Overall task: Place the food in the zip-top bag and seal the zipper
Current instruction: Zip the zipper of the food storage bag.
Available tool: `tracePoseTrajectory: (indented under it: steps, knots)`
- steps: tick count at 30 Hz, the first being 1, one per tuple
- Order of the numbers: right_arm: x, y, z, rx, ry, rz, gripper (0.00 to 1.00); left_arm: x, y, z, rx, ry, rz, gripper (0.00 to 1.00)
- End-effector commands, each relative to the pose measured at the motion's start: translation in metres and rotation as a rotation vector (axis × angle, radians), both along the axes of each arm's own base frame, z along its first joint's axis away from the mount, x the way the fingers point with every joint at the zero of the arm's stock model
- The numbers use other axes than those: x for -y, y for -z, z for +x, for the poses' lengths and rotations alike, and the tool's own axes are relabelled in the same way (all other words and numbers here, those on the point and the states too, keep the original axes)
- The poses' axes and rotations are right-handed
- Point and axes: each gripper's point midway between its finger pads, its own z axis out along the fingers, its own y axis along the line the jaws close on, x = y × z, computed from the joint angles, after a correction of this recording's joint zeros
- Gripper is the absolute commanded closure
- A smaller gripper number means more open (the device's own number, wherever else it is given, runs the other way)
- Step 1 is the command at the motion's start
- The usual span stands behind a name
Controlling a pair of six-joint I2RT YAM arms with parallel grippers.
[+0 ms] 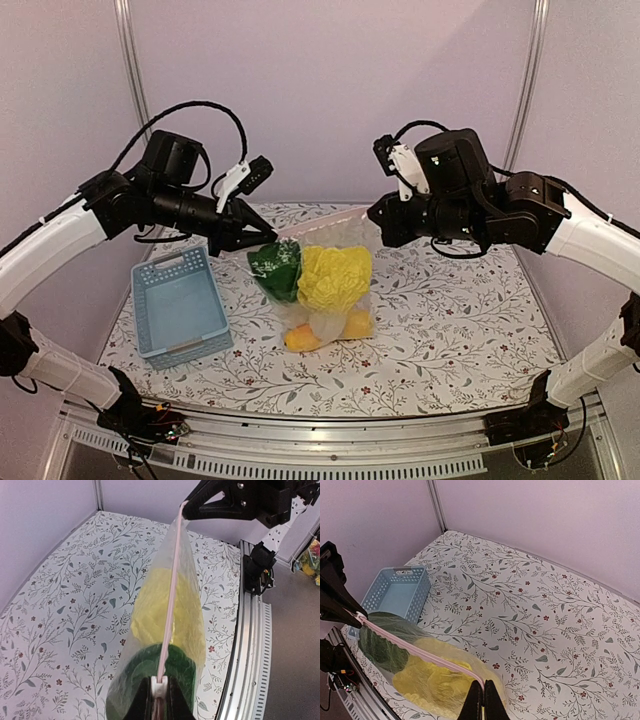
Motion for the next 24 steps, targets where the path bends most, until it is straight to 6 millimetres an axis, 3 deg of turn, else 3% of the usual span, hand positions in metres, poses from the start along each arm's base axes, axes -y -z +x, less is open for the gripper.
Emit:
tracePoseTrajectory:
  steps: [1, 24]
  knots:
    - [0.039, -0.017, 0.023, 0.044, 0.177, 0.006, 1.0, -0.028, 0.013, 0.004, -0.036, -0.086, 0.054, 1.0]
    - [0.052, -0.018, 0.025, 0.034, 0.208, 0.031, 1.0, -0.068, 0.018, 0.009, -0.033, -0.212, 0.089, 1.0]
